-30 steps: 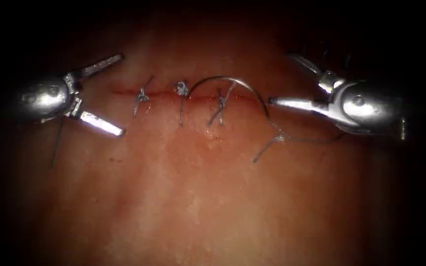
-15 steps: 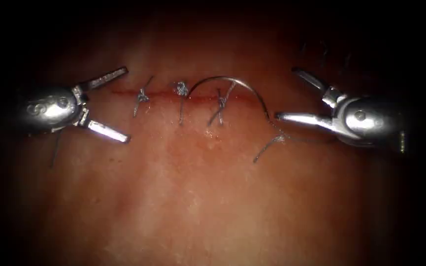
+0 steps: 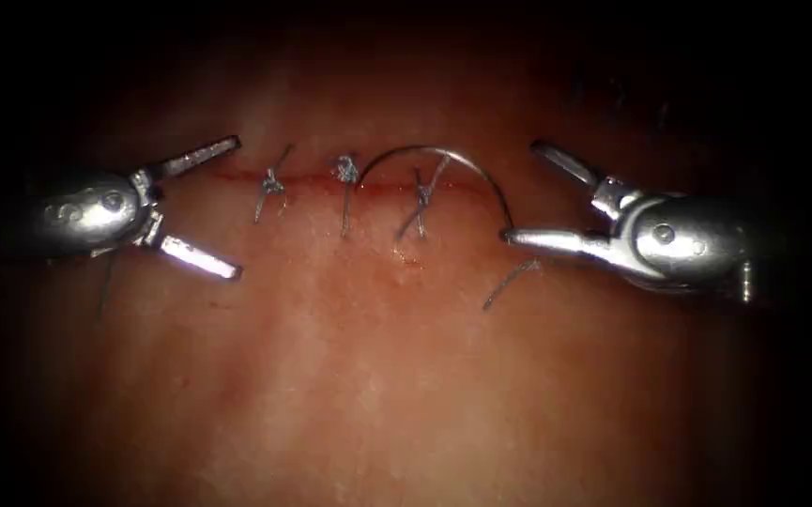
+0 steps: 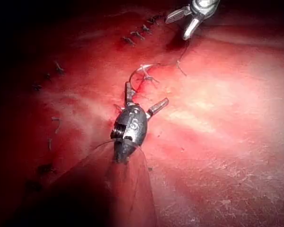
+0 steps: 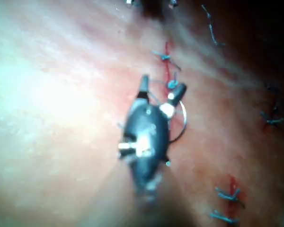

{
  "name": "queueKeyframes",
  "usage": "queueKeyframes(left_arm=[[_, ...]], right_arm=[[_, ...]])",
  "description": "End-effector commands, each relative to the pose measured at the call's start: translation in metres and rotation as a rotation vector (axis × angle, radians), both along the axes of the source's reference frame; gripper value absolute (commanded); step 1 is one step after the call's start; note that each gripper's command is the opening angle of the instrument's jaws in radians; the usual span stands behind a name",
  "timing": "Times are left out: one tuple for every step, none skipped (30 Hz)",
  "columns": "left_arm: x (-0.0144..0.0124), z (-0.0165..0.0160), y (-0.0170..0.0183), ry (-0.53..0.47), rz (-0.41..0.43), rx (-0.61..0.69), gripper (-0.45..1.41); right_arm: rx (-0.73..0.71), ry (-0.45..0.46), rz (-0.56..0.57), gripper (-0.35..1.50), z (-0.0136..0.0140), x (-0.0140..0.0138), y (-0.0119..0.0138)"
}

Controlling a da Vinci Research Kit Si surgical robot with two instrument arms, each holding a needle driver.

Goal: Wound Closure

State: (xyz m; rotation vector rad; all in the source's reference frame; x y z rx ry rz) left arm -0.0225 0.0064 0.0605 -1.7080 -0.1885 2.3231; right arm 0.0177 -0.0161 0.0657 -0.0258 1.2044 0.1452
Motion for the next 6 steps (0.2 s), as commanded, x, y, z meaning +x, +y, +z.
queueKeyframes(left_arm=[[-0.0005,0.0007,0.0003,0.001,0.001,-0.003,0.94],[-0.0005,0.0007,0.0003,0.0,0.002,-0.004,0.94],[-0.0005,0.0008,0.0003,0.002,0.004,-0.003,0.94],[-0.0005,0.0008,0.0004,0.002,0.004,-0.003,0.94],[-0.0005,0.0008,0.0004,0.002,0.004,-0.003,0.94],[-0.0005,0.0008,0.0003,0.002,0.004,-0.003,0.94]], right_arm=[[-0.003,0.005,0.002,1.36,0.0005,0.0007,0.0003],[-0.006,0.01,0.006,1.36,0.0005,0.0007,0.0002],[-0.006,0.01,0.005,1.36,0.0005,0.0007,0.0002],[-0.006,0.01,0.005,1.36,0.0005,0.0007,0.0002],[-0.005,0.01,0.004,1.36,0.0004,0.0006,0.0002],[-0.006,0.013,0.005,1.36,0.0004,0.0005,0.0002]])
